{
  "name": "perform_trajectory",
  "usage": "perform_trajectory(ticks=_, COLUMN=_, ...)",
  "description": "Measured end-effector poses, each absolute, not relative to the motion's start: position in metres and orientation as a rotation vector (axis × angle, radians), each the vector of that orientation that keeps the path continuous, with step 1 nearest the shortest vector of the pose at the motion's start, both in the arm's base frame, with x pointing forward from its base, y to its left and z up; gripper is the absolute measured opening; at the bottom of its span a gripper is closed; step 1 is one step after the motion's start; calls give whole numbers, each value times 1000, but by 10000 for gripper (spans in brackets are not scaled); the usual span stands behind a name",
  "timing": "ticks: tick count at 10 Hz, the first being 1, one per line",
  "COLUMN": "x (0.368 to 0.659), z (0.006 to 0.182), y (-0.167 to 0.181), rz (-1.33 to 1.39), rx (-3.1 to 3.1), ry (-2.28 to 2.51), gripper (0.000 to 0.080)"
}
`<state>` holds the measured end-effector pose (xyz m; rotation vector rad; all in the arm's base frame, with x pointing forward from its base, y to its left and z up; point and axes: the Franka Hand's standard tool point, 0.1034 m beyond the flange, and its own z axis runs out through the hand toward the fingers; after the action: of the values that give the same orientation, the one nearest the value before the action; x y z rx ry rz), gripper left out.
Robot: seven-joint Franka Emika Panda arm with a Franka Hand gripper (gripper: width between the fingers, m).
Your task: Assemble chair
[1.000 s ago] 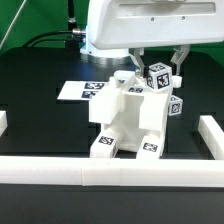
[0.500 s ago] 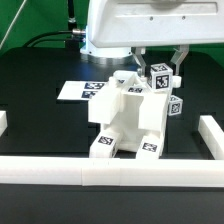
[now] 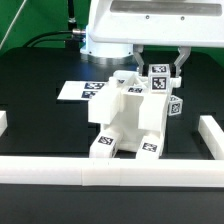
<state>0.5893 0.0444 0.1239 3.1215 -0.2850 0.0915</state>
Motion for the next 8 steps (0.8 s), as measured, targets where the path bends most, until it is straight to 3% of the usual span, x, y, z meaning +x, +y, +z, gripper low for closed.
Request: perform_trajectory(ticks=8, x=587, z=123, y=42, rz=103, rx=2893, ry=-1385, gripper=287)
